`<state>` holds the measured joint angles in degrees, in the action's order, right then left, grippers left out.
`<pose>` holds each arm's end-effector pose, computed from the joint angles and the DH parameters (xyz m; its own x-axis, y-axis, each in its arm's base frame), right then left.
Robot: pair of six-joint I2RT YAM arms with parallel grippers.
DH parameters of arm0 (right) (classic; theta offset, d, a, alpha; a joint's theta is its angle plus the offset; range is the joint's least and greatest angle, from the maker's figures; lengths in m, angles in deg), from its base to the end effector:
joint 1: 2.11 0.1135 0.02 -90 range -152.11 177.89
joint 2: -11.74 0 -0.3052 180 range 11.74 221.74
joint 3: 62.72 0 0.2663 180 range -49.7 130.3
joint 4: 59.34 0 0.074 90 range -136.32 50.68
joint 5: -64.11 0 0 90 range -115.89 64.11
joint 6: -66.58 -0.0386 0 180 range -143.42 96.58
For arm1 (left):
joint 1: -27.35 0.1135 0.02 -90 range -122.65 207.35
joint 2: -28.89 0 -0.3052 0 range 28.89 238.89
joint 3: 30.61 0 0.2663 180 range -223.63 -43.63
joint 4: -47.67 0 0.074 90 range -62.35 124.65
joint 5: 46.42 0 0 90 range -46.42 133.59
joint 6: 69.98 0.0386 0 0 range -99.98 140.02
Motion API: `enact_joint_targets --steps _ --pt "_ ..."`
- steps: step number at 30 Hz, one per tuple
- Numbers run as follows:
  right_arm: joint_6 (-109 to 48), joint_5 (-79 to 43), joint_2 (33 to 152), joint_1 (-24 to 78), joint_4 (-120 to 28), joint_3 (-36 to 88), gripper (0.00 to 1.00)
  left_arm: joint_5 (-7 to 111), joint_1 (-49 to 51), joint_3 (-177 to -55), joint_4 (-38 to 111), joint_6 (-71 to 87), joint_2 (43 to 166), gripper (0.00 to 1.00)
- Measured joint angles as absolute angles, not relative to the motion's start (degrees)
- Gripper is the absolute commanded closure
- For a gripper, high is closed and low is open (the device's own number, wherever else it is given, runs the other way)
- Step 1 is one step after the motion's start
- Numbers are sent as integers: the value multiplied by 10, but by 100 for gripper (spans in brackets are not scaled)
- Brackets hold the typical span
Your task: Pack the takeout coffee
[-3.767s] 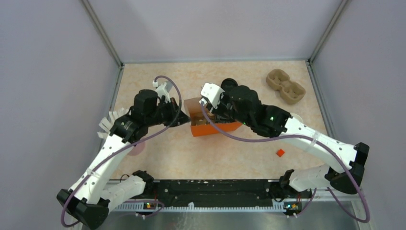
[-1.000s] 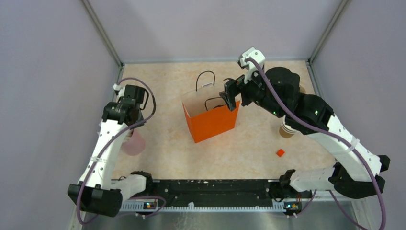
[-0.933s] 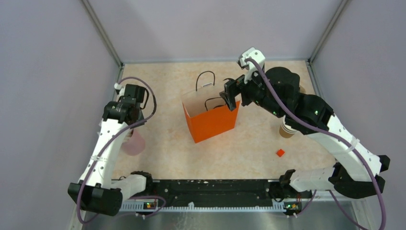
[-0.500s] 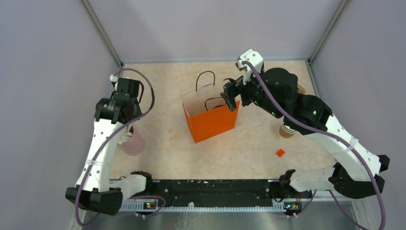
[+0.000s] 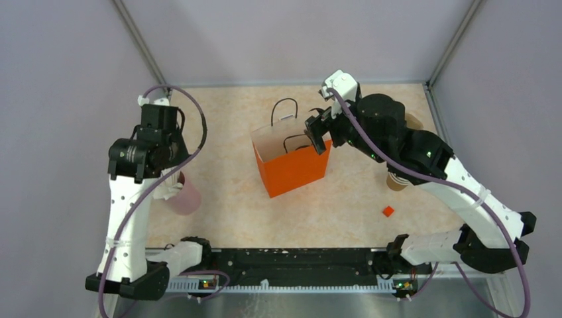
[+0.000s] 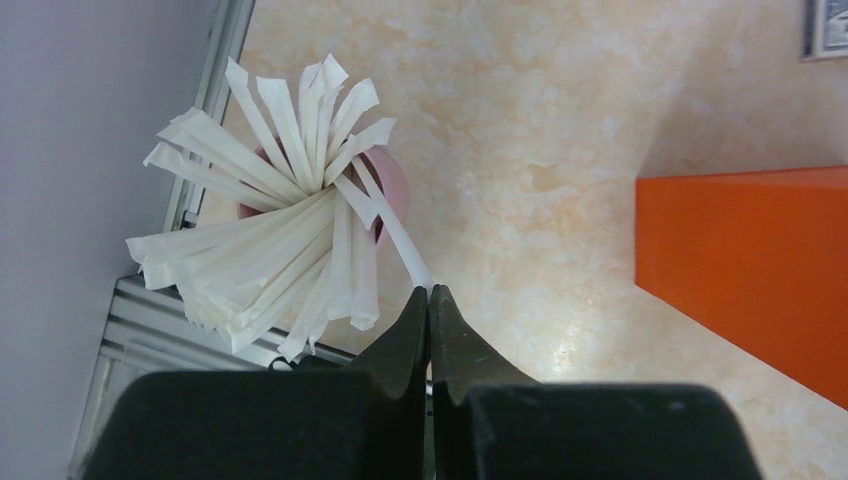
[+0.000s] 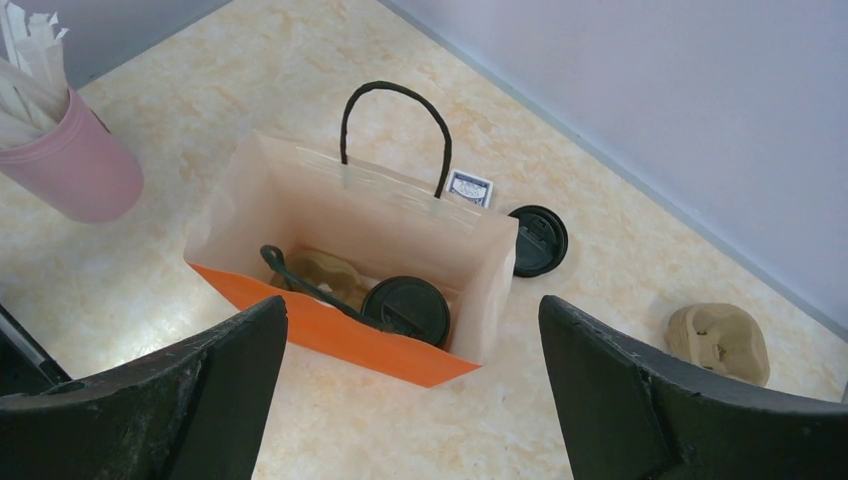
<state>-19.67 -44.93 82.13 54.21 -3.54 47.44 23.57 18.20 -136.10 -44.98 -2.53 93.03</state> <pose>0.1372 0.1831 0.5408 -0.1127 -0.2806 -0.9532 -0.6214 0.7684 -0.1528 0.1559 -0.0117 0.4780 -0.6879 -0.2542 -0.6799 -0.3526 0.9358 0.0069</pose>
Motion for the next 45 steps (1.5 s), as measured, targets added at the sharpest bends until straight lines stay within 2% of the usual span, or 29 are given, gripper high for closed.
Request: enact_joint_targets --steps 15,31,36,45 --pt "-195 -471 829 542 -66 475 7 307 182 -1462 -468 -25 905 100" --pt "-176 -514 831 542 -91 475 7 359 182 -1486 -383 -47 863 100" --pt "-175 -517 831 542 -96 475 7 435 182 -1485 -317 -74 860 100" --pt "-183 -517 831 542 -99 475 7 647 182 -1422 -110 -189 856 100"
